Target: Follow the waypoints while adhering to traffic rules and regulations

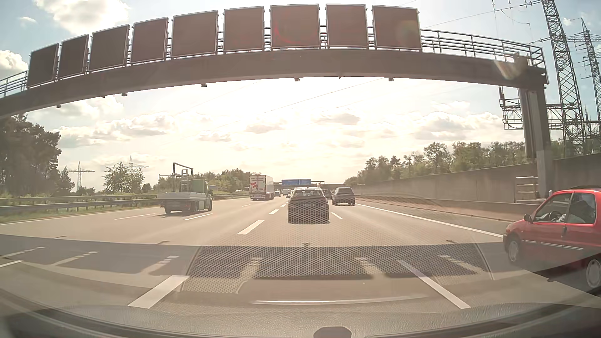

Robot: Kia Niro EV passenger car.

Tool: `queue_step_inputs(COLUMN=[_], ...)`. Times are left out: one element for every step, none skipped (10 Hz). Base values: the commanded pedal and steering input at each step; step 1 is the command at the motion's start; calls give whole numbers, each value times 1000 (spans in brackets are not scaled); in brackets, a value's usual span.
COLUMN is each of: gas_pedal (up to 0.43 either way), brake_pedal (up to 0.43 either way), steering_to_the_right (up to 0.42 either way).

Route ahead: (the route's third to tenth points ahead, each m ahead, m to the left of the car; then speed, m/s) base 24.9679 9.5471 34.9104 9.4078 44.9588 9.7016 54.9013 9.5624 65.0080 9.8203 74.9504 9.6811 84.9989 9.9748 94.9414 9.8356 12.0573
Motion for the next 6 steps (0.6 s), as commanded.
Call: queue_step_inputs(gas_pedal=[98, 98, 98, 47, 0, 0], brake_pedal=[0, 0, 0, 0, 0, 0], steering_to_the_right=[-4, -4, -4, -4, -4, -4])
